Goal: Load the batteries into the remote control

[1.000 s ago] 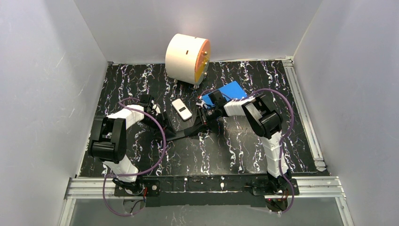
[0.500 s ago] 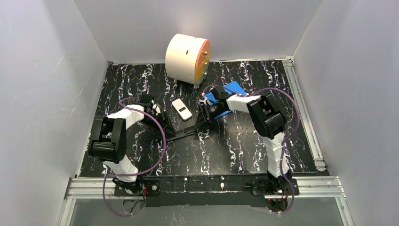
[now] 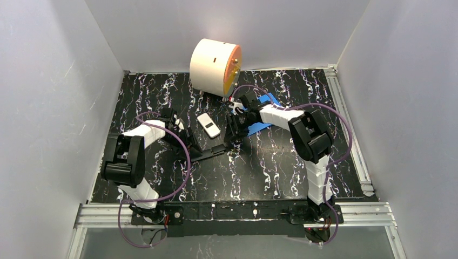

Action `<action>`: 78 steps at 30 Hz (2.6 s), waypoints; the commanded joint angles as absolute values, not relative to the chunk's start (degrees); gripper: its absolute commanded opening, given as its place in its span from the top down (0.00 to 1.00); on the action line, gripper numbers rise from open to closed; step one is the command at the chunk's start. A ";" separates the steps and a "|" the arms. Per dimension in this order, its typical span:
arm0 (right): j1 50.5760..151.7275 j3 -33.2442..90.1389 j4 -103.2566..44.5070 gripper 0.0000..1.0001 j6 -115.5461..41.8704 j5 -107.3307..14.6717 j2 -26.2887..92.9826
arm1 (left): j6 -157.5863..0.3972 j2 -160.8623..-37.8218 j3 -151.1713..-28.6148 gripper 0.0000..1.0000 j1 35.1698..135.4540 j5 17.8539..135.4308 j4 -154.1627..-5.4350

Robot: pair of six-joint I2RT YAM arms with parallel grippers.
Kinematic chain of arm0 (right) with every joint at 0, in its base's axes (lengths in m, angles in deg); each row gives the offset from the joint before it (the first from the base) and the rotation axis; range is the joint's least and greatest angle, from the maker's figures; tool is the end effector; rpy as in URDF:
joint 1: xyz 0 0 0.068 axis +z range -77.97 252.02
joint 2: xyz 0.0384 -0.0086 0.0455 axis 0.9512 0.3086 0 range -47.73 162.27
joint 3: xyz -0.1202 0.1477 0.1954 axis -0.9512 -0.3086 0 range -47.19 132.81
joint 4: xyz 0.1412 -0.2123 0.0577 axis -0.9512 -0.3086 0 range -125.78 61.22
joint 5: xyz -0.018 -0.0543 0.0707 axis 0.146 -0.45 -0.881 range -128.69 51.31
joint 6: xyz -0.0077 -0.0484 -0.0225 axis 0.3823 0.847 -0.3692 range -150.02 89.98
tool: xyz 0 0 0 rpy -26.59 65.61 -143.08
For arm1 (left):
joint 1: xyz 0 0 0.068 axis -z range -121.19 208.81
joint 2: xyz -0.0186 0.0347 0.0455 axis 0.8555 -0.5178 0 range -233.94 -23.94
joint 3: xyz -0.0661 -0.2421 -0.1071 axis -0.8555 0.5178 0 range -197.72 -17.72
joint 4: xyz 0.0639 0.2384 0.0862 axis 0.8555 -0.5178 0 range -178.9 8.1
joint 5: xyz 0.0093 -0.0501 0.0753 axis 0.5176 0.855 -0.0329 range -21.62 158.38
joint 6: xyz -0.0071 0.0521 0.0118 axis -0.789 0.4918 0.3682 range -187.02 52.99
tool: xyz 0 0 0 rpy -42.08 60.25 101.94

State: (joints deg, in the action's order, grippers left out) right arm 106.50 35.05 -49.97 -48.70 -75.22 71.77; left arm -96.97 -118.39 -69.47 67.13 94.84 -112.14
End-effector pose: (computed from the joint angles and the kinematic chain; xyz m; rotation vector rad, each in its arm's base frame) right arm 0.3466 0.2638 0.1553 -0.6222 2.6475 1.1416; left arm 0.2870 -0.0581 0.1535 -0.4457 2.8776 -0.7894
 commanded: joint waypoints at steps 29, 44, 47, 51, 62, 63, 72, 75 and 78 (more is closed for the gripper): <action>112.93 33.83 -48.49 0.64 -54.44 -73.04 72.25 | -100.69 -116.81 -67.66 0.34 66.99 94.75 -113.25; 114.40 34.03 -52.32 0.69 -42.31 -65.82 68.35 | -100.95 -116.76 -66.30 0.37 66.99 94.36 -111.99; 114.40 35.66 -52.81 0.64 -42.05 -63.59 65.91 | -100.51 -116.75 -66.49 0.37 66.99 93.70 -112.25; 114.39 36.48 -51.97 0.51 -44.08 -59.85 63.15 | -100.09 -117.01 -66.68 0.37 66.99 93.13 -112.48; 116.76 42.63 -51.82 0.49 -52.00 -52.94 70.82 | -99.47 -117.62 -66.69 0.37 66.99 92.73 -112.74; 116.76 42.49 -50.38 0.52 -52.69 -54.04 71.17 | -99.45 -117.67 -66.61 0.37 66.99 92.73 -112.73; 116.96 46.15 -49.32 0.69 -55.30 -63.97 77.73 | -99.28 -117.54 -66.24 0.37 66.99 92.87 -112.36; 117.17 46.74 -50.42 0.71 -55.16 -65.62 79.51 | -99.02 -117.70 -66.33 0.37 66.99 93.09 -112.35; 117.37 46.83 -50.65 0.71 -55.24 -67.09 80.18 | -98.85 -117.80 -66.33 0.37 66.99 93.13 -112.28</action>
State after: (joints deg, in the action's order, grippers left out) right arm 116.82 45.15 -49.62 -54.89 -63.92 78.81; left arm -100.45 -116.86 -67.44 67.02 94.58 -111.73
